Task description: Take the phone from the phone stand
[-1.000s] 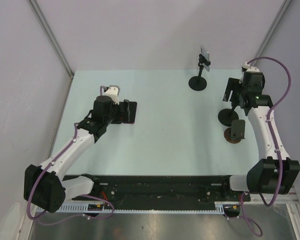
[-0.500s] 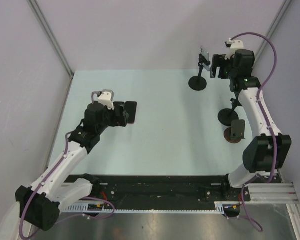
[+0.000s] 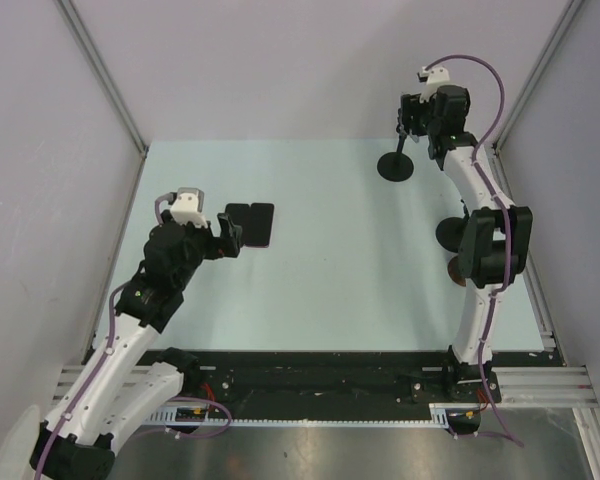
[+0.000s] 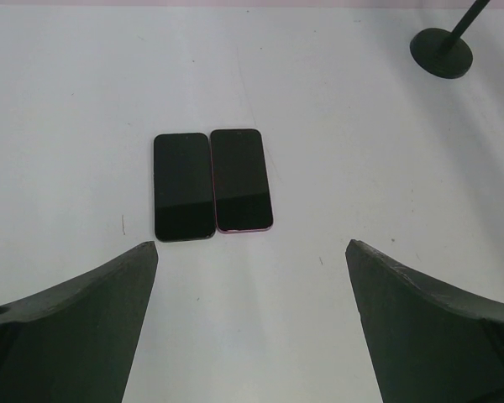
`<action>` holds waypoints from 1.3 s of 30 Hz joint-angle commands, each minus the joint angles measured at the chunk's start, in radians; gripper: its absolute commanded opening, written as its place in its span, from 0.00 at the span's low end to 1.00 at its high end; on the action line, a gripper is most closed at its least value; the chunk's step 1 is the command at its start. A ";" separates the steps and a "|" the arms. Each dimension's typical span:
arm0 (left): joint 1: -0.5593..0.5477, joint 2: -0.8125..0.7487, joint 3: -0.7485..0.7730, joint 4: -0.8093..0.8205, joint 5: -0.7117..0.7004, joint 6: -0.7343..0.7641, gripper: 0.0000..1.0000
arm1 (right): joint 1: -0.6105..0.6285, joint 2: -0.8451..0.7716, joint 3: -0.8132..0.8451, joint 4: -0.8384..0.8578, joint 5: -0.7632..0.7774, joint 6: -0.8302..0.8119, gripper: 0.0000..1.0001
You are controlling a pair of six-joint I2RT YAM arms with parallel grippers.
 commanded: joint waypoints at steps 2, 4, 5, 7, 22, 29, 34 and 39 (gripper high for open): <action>0.010 -0.026 0.001 -0.020 -0.039 0.000 1.00 | 0.011 0.096 0.119 0.088 0.042 -0.030 0.71; 0.009 -0.024 0.006 -0.024 -0.039 0.002 1.00 | 0.008 0.119 0.146 0.086 0.016 -0.030 0.67; 0.009 -0.026 0.006 -0.025 -0.036 0.002 1.00 | 0.008 0.124 0.154 0.086 0.006 -0.030 0.61; 0.009 -0.020 0.006 -0.025 -0.031 0.002 1.00 | 0.009 0.127 0.168 0.085 -0.019 -0.035 0.56; 0.009 0.069 0.032 -0.024 0.079 0.037 1.00 | 0.043 0.098 0.197 0.036 -0.027 -0.070 0.00; 0.001 0.152 0.078 -0.010 0.177 0.054 1.00 | 0.126 -0.081 0.016 0.046 0.002 -0.070 0.00; -0.046 0.224 0.113 0.064 0.214 0.092 1.00 | 0.206 -0.245 -0.217 0.080 0.032 -0.001 0.00; -0.091 0.313 0.142 0.162 0.269 0.102 1.00 | 0.310 -0.402 -0.363 0.044 0.047 0.040 0.00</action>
